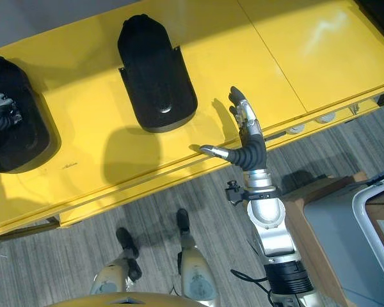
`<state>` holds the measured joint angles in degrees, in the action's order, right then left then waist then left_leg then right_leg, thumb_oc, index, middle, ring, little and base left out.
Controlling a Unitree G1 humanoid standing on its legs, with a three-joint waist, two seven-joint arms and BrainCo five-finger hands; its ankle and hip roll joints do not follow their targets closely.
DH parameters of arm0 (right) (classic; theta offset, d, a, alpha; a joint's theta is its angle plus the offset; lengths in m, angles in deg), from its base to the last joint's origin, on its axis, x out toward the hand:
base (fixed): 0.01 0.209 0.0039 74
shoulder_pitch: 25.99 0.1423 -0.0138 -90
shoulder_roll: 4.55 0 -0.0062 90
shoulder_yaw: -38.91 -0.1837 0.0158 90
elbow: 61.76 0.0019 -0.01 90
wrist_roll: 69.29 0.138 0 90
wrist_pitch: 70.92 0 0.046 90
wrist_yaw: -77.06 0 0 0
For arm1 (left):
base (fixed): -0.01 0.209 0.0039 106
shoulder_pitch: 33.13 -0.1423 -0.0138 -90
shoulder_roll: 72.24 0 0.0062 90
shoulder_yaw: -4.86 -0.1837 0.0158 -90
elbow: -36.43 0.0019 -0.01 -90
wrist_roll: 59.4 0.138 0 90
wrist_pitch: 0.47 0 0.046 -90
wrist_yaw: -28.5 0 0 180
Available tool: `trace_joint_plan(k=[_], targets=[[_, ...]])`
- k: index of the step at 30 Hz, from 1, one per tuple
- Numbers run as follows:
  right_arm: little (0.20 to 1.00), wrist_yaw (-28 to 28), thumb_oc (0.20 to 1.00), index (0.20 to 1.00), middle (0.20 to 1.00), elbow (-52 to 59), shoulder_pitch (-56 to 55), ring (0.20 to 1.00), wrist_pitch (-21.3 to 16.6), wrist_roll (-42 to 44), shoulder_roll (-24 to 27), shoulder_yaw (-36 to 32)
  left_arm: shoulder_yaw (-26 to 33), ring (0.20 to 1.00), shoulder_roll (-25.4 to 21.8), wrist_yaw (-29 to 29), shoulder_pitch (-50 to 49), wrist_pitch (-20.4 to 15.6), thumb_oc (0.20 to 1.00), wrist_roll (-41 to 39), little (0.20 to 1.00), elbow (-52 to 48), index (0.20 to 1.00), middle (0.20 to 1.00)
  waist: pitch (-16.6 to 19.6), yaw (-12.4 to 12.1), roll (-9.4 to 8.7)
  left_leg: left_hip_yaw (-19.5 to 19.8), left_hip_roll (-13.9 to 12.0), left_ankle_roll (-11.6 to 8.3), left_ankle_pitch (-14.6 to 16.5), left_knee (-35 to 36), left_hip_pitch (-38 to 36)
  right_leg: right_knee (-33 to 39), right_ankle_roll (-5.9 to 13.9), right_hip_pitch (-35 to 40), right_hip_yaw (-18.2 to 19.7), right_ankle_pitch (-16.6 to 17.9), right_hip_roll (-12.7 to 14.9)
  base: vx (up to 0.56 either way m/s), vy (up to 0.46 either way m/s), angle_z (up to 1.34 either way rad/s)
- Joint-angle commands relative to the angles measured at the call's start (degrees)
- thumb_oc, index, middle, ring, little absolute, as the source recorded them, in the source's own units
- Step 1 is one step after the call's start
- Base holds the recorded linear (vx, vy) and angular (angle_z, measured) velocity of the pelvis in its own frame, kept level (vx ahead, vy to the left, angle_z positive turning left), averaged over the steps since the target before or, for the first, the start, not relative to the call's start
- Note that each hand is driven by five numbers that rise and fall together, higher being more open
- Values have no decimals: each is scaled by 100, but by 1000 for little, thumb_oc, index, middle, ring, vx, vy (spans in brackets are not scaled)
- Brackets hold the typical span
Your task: Move parts from the plastic box to the shelf.
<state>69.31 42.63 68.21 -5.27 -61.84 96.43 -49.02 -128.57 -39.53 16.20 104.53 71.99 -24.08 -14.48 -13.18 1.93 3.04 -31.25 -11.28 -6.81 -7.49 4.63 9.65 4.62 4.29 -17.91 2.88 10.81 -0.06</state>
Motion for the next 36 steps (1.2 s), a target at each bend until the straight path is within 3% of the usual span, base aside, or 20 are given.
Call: trace_joint_plan(k=[1,7,9,11,12,13,15,21,22,23,24,27,28,29,30,32,33,35,36], targets=[[1000,-55,1000,1000,1000,133,230,1000,-554,208,-100,-144,-251,200,-373,-164,317,12,200,411,200,-49,200,200,169,-64,218,191,-159,-193,1126,-516,-369,-730,1071,302,-338,-1204,272,0,0,0],[1000,-116,1000,1000,1000,174,288,1000,-595,206,-97,-134,-111,200,-325,-379,262,125,200,458,200,33,200,200,190,-89,217,208,-156,-186,1151,-556,-406,-749,1071,367,-340,-1249,273,0,0,0],[1000,-142,1000,1000,1000,215,261,1000,-622,189,-45,-185,80,332,-355,-545,262,170,332,447,332,-65,332,332,240,-102,203,252,-139,-180,1182,-579,-457,-763,1071,441,-335,-1303,277,0,0,0],[1000,-149,1000,1000,1000,229,246,1000,-634,177,-17,-212,141,583,-392,-594,276,194,583,453,583,-119,583,583,255,-102,204,269,-137,-180,1203,-591,-494,-778,1071,480,-341,-1330,277,-31,-22,1],[1000,-144,1000,1000,1000,245,162,1000,-659,177,0,-247,300,1000,-415,-745,278,254,1000,439,1000,-134,1000,1000,292,-104,134,214,-135,-153,1086,-629,-502,-799,1071,495,-361,-1263,303,42,-5,1],[1000,-147,1000,1000,1000,255,102,1000,-668,158,16,-254,456,1000,-387,-838,211,305,1000,429,1000,-102,1000,1000,367,-110,158,286,-117,-178,1253,-602,-631,-798,1071,616,-352,-1397,300,-23,-44,0],[1000,-144,1000,1000,1000,284,39,1000,-666,138,39,-262,584,1000,-402,-918,196,361,1000,441,1000,-110,1000,1000,383,-93,116,229,-108,-151,1135,-631,-627,-807,1071,612,-367,-1316,321,8,-24,1],[1000,-6,1000,1000,1000,367,-413,1000,-566,75,34,-414,1679,1000,-377,-1043,-333,341,1000,-23,1000,-488,1000,1000,713,-123,54,250,-52,-161,1311,-683,-1020,-833,1071,1015,-426,-1461,396,61,-17,2],[1000,15,1000,1000,1000,380,-499,1000,-538,58,11,-459,1971,1000,-321,-1052,-508,321,1000,-214,1000,-548,1000,1000,779,-130,34,267,-42,-163,1339,-695,-1079,-834,1071,1081,-434,-1484,409,89,-41,5],[1000,62,1000,1000,1000,406,-654,1000,-489,75,-71,-512,2797,1000,-123,-1111,-1086,175,1000,-708,1000,-985,1000,1000,886,-151,0,286,-14,-168,1380,-704,-1190,-836,1071,1192,-433,-1529,423,93,-46,4],[1000,97,1000,1000,1000,432,-752,1000,-449,66,-128,-585,3074,1000,-17,-1051,-1327,105,1000,-901,1000,-1160,1000,1000,935,-181,-26,295,-1,-165,1397,-708,-1230,-835,1071,1246,-443,-1549,432,91,-47,2],[1000,147,1000,1000,1000,485,-1016,1000,-348,-33,-293,-699,4272,1000,705,-1014,-2451,-58,1000,-1541,1000,-1754,1000,1000,1049,-200,-51,347,39,-159,1455,-697,-1386,-822,1071,1404,-433,-1609,464,60,-23,13],[1000,148,1000,1000,1000,493,-1016,1000,-344,-32,-273,-675,4366,1000,715,-1002,-2554,-51,1000,-1541,1000,-1798,1000,1000,1051,-175,-33,344,39,-159,1455,-693,-1393,-821,1071,1409,-431,-1609,463,26,-19,15],[1000,142,1000,1000,1000,491,-1079,1000,-320,-84,-318,-664,4624,1000,1089,-968,-2846,-107,1000,-1781,1000,-2037,1000,1000,1072,-182,-51,366,52,-157,1464,-681,-1446,-810,1071,1463,-425,-1629,469,21,-39,6],[1000,170,1000,1000,1000,525,-1204,1000,-233,-145,-422,-759,5024,1000,1790,-808,-3461,-151,1000,-2074,1000,-2538,1000,1000,1096,-204,-81,418,70,-135,1469,-670,-1484,-783,1062,1525,-405,-1663,484,28,-59,5],[1000,158,1000,1000,1000,542,-1238,1000,-196,-213,-433,-761,5051,1000,2082,-761,-3625,-157,1000,-2175,1000,-2693,1000,1000,1091,-208,-89,453,64,-128,1470,-680,-1485,-787,1038,1557,-406,-1691,474,-4,-58,19],[1000,165,1000,1000,1000,612,-1317,1000,-123,-304,-459,-851,5207,1000,2703,-566,-4191,-231,1000,-2340,1000,-3248,1000,1000,1067,-234,-100,499,60,-134,1465,-684,-1502,-780,1004,1590,-407,-1713,451,-14,-76,28],[1000,137,1000,1000,1000,649,-1335,1000,-78,-366,-465,-840,5122,1000,3283,-468,-4519,-259,1000,-2530,1000,-3691,1000,1000,1013,-262,-108,534,25,-141,1487,-720,-1504,-799,965,1621,-428,-1771,422,-18,-89,12],[1000,135,1000,1000,1000,651,-1334,1000,-77,-366,-458,-834,5137,1000,3292,-462,-4536,-252,1000,-2529,1000,-3709,1000,1000,1022,-260,-107,530,24,-141,1460,-716,-1485,-790,956,1603,-423,-1747,420,-43,-83,10]])
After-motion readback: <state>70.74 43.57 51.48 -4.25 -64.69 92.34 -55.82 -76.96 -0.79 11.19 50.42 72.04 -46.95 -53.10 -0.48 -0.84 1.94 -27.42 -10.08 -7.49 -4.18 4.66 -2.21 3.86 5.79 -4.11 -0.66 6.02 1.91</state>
